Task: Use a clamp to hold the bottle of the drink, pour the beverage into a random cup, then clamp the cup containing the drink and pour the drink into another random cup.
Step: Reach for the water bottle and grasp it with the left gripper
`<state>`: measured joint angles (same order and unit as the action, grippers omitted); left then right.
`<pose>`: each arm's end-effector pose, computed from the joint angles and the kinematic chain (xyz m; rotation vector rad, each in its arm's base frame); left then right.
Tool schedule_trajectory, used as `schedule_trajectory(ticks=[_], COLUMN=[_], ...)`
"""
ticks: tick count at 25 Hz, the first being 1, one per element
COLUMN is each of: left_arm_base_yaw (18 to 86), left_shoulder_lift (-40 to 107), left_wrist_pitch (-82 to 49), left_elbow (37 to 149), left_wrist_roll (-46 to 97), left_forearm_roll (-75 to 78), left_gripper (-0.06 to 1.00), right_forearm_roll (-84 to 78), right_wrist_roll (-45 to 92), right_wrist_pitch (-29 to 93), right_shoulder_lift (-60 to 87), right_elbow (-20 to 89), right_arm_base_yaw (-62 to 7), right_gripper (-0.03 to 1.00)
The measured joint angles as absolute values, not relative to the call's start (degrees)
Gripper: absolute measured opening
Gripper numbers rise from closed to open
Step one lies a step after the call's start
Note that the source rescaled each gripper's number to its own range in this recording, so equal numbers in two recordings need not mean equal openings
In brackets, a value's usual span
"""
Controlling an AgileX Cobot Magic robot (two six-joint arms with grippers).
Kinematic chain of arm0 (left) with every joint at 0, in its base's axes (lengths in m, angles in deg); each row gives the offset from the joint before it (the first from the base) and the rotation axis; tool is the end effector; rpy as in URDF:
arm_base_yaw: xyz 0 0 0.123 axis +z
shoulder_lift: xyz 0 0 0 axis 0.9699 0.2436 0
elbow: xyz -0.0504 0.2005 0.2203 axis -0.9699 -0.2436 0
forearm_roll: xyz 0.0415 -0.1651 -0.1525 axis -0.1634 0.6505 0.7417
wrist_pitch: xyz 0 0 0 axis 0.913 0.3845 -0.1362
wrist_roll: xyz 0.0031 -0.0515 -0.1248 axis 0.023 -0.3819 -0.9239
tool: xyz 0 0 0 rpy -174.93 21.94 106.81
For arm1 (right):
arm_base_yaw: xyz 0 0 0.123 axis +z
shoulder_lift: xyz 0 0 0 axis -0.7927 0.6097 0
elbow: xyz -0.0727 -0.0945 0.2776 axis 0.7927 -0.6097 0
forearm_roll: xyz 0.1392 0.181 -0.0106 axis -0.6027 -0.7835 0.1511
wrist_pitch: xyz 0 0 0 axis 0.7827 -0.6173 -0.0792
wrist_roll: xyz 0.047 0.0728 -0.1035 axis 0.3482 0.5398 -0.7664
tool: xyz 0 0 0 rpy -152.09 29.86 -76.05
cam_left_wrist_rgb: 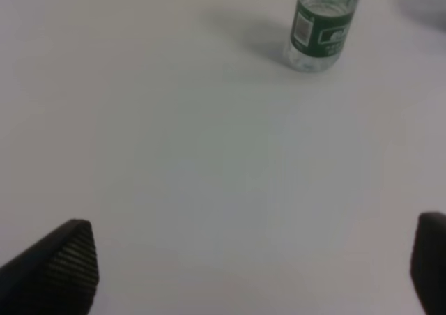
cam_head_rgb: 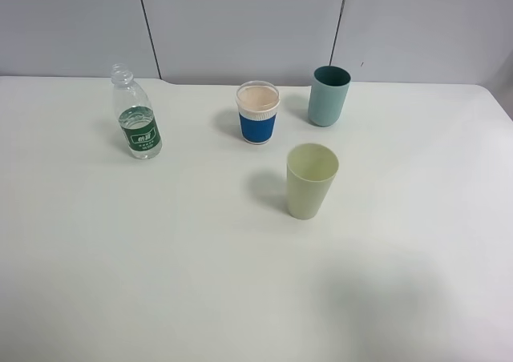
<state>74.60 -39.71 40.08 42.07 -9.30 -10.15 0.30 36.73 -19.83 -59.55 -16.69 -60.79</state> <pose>-0.0038 -0.0031 0.2467 0.0098 2.0343 -0.0559 -0.0040 0.0095 0.2470 -0.0255 2.0445 -0.1056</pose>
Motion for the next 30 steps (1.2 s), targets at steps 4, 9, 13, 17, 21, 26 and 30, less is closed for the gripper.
schedule_trajectory(ticks=[4,9,13,17,21,26,30], left_arm_base_yaw=[74.6,74.6,74.6,74.6,74.6,74.6,74.6], left_shoulder_lift=[-39.7,-39.7,-39.7,-39.7,-39.7,-39.7,-39.7], left_wrist_pitch=[40.1,40.1,40.1,40.1,40.1,40.1,40.1], left_elbow=[42.1,42.1,42.1,42.1,42.1,42.1,42.1], left_wrist_roll=[-9.3,-9.3,-9.3,-9.3,-9.3,-9.3,-9.3], left_forearm_roll=[-10.2,-10.2,-10.2,-10.2,-10.2,-10.2,-10.2], left_gripper=[0.78,0.78,0.78,0.78,0.78,0.78,0.78], right_forearm_roll=[0.3,0.3,0.3,0.3,0.3,0.3,0.3], right_wrist_roll=[36.7,36.7,36.7,36.7,36.7,36.7,36.7], right_wrist_pitch=[-19.8,-19.8,-19.8,-19.8,-19.8,-19.8,-19.8], right_shoulder_lift=[-59.5,-59.5,-59.5,-59.5,-59.5,-59.5,-59.5], right_elbow=[-16.7,-16.7,-16.7,-16.7,-16.7,-16.7,-16.7], right_arm_base_yaw=[-60.8,-60.8,-60.8,-60.8,-60.8,-60.8,-60.8], right_gripper=[1.0,1.0,1.0,1.0,1.0,1.0,1.0])
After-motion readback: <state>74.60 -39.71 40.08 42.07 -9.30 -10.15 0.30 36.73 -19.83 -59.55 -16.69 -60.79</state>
